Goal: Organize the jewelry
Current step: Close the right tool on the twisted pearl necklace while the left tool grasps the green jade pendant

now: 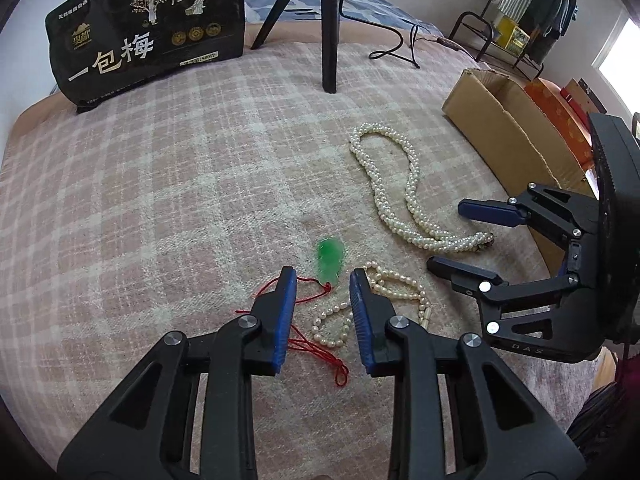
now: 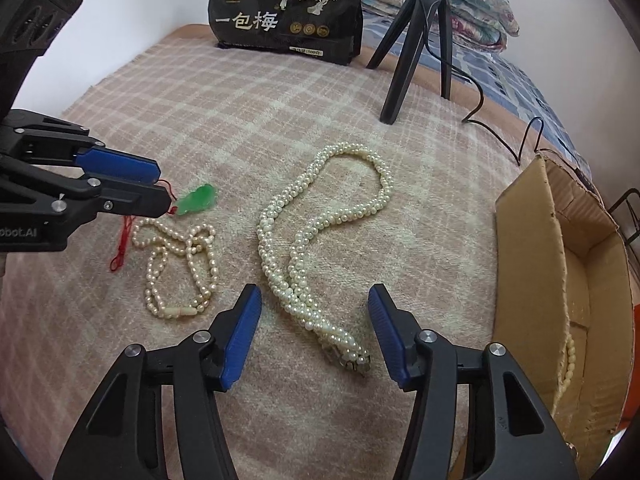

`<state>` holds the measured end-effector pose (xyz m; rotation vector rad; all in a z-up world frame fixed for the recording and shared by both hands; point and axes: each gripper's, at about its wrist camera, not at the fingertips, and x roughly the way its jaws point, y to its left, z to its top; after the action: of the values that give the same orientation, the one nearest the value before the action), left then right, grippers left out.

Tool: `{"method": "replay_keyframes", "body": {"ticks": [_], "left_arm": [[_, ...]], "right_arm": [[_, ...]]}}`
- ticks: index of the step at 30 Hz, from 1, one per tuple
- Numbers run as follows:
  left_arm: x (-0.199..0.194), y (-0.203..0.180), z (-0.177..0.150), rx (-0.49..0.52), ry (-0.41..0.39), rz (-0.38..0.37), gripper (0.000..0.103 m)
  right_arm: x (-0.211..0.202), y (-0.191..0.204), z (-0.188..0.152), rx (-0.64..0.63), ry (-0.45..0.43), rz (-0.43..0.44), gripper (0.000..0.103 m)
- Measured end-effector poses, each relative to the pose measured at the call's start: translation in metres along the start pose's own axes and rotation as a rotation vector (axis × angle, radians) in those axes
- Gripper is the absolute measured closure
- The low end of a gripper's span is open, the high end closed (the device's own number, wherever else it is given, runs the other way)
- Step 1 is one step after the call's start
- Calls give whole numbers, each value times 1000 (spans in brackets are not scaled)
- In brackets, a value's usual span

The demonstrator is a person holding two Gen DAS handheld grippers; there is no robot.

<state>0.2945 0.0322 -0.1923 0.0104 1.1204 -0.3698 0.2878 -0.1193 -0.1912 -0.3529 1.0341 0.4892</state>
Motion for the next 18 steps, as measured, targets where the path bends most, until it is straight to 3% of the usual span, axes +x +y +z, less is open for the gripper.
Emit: {"method": "replay_keyframes", "body": {"ticks": [16, 18], "left_arm": [[31, -6, 12, 39, 25, 61, 76], [34, -8, 12, 59, 19, 76, 79]], "right_arm": [[12, -3, 5, 53, -57, -1, 49], [12, -3, 6, 57, -63, 8, 53]]}}
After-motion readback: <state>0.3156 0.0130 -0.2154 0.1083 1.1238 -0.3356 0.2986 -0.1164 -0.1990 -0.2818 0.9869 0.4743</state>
